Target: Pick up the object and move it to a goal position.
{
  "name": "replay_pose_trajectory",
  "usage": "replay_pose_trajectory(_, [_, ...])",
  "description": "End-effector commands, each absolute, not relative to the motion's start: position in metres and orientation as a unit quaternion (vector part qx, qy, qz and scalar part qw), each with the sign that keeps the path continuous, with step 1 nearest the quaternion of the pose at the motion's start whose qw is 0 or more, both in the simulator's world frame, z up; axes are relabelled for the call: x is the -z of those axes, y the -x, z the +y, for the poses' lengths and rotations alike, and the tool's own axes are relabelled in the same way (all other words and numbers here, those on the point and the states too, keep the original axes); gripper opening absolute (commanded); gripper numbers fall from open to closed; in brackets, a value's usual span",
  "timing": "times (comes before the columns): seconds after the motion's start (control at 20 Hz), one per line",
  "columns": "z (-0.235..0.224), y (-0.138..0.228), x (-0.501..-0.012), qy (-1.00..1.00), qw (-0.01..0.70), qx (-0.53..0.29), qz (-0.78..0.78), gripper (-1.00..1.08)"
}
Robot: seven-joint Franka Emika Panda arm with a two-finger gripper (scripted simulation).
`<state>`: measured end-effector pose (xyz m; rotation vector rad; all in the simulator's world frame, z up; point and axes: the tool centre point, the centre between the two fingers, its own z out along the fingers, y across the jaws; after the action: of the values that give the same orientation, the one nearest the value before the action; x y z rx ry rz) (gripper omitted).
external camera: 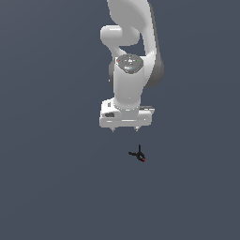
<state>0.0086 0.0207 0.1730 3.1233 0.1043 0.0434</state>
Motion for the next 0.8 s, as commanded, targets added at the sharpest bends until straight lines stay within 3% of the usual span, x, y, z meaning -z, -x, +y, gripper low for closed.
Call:
replay_pose_trajectory(0.0, [0.021,-0.009,-0.173,-0.999,0.008,-0.014,0.033,1.0])
replay_pose_trajectory(0.75, [0.045,-0.011,-0.165,-0.999,-0.005,-0.011,0.037,1.0])
